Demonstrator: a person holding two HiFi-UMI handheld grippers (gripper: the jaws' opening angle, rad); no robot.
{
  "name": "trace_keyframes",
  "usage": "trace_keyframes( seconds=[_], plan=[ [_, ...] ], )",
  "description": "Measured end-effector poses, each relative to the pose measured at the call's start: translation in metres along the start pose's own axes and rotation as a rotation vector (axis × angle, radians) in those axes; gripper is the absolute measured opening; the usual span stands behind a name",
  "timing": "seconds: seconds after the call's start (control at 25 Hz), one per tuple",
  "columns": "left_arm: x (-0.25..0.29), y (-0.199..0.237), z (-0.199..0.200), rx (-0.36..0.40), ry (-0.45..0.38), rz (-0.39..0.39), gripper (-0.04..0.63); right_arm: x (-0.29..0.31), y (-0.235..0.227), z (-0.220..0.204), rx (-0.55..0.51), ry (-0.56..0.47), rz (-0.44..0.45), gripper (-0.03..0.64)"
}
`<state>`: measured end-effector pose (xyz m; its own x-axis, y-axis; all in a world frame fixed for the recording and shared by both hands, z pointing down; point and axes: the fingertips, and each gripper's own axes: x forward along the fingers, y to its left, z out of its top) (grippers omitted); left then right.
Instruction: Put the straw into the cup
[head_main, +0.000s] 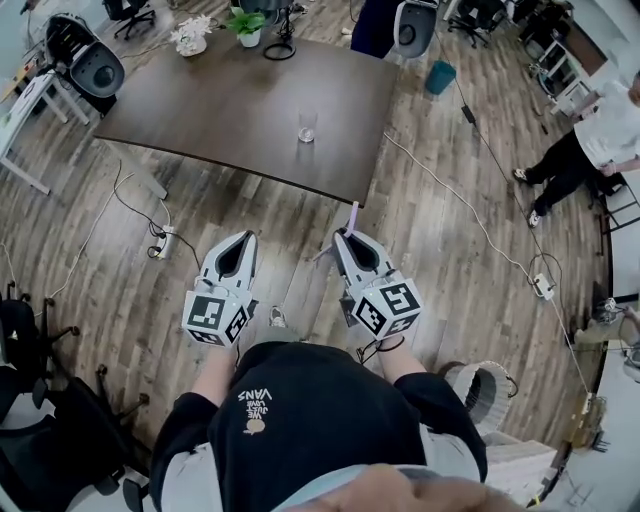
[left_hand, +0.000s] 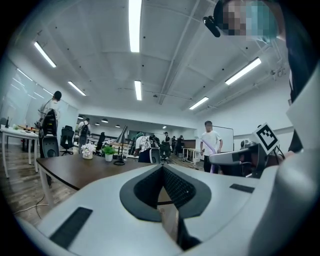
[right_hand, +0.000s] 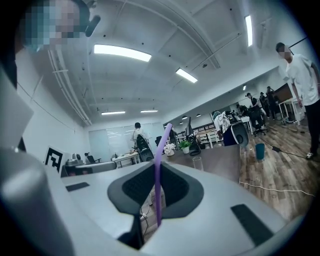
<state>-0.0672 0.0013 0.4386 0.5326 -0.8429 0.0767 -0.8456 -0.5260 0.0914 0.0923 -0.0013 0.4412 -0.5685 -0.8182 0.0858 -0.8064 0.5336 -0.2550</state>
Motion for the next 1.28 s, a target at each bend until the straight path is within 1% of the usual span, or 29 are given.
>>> trace_keyframes(
  seconds=[0.36,0.76,0.92,1.04,1.28],
  plan=[
    [0.035,0.031,0.012,0.008,0.002,-0.054,0.009,0.036,-0.013,0.016,0.005,-0.025,-0.054,0.044],
    [0.060,0.078,0.012,0.002,0.009,-0.097,0.009,0.083,-0.018,0.017,0.004,-0.031,-0.102,0.044],
    [0.072,0.093,0.010,-0.001,0.014,-0.104,0.009,0.096,-0.024,0.017,0.005,-0.031,-0.122,0.044],
    [0.083,0.097,0.008,-0.004,0.019,-0.114,0.009,0.105,-0.033,0.016,0.008,-0.023,-0.129,0.044],
    [0.114,0.108,0.009,-0.017,0.020,-0.111,0.009,0.126,-0.052,0.022,0.003,-0.018,-0.122,0.044]
  ],
)
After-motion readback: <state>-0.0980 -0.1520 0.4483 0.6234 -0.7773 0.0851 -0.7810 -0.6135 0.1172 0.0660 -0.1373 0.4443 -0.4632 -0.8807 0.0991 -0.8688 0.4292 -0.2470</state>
